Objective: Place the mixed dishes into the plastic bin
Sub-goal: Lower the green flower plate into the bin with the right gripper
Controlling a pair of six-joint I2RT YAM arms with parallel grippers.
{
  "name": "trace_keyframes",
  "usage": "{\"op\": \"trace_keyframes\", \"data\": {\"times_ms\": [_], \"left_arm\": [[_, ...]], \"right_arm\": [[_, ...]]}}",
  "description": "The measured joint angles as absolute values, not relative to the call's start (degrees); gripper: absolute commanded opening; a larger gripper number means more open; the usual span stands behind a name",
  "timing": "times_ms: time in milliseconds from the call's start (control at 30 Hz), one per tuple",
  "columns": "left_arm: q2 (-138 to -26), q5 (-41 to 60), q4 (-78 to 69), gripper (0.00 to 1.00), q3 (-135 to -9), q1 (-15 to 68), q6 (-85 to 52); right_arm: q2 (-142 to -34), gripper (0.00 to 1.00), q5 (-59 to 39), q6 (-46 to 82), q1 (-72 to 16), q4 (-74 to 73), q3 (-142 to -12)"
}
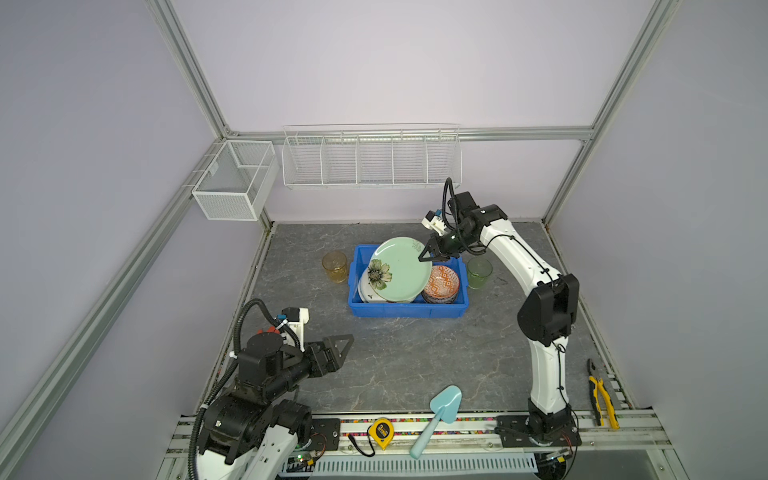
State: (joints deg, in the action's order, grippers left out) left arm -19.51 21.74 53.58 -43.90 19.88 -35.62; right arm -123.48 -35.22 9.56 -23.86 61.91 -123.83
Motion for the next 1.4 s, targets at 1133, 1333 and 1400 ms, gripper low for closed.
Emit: {"op": "trace_keyframes", "data": {"times_ms": [1133,1333,1400], "left_arm": [[-18.3,19.6,56.8,1.00,-44.5,19.9,-35.2],[-18.3,19.6,56.4,1.00,-44.5,19.9,-35.2],[-18.3,19.6,56.4,1.00,-44.5,19.9,-35.2]], "right_arm": [[-140.6,0.06,-30.3,7.2,-26.2,65.3,-139.4],[-142.5,0.07,-30.0,7.2,-26.3,65.3,-141.5],[-143.2,0.06,-30.0,7.2,-26.3,65.1,-142.1]]}}
